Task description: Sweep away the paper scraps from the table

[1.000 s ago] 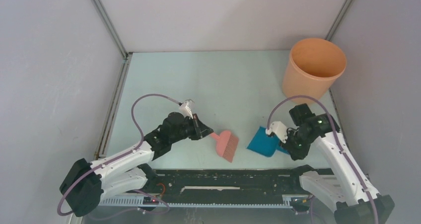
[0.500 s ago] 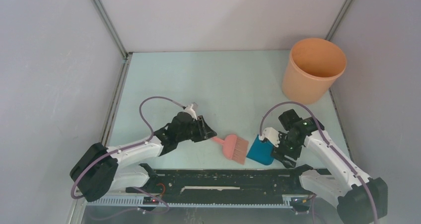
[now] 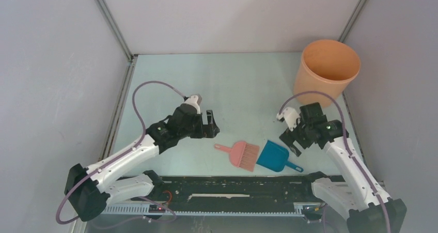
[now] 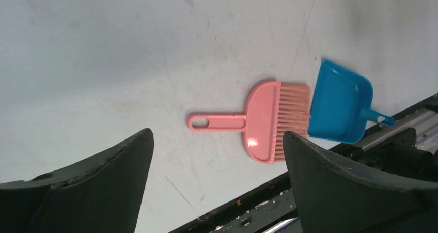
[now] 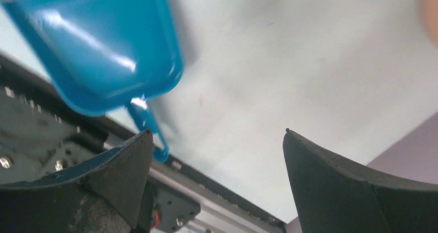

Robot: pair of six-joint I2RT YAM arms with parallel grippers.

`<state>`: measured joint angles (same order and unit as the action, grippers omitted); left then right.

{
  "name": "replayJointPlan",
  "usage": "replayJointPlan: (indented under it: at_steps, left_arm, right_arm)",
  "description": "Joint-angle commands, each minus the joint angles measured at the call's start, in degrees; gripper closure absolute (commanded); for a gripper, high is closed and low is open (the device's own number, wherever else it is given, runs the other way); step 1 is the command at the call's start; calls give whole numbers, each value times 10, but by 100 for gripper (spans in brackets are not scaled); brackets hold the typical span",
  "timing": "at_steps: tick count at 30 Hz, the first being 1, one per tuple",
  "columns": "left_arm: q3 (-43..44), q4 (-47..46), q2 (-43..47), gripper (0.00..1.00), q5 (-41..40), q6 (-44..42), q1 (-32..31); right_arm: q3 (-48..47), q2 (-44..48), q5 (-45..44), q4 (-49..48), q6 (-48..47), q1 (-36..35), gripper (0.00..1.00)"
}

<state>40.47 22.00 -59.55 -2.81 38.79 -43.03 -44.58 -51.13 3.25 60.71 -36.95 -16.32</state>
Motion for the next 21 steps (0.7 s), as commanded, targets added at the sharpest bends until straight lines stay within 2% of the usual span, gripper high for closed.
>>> replayJointPlan:
  at_steps: [1, 4, 7, 10, 14, 18, 21]
  left_arm:
    - [109, 141, 12, 0, -79, -119, -2]
    - [159, 193, 8, 0, -123, -170, -1]
    - [194, 221, 10, 0, -190, -213, 0]
    - [196, 205, 28, 0, -251, -251, 15]
    - [150, 132, 75, 0, -209, -259, 96]
    - [84, 57, 125, 0, -154, -254, 141]
    - [76, 61, 151, 0, -192, -253, 149]
  right_arm:
    - [-89, -35, 25, -86, 111, 65, 0]
    - [-122, -43, 116, -106, 153, 111, 0]
    - [-126, -26, 140, -161, 214, 122, 0]
    - [-125, -10, 163, -201, 265, 122, 0]
    - [-114, 18, 208, -252, 322, 122, 0]
    - [-42, 65, 277, -334, 351, 146, 0]
    - [21, 108, 297, -373, 350, 191, 0]
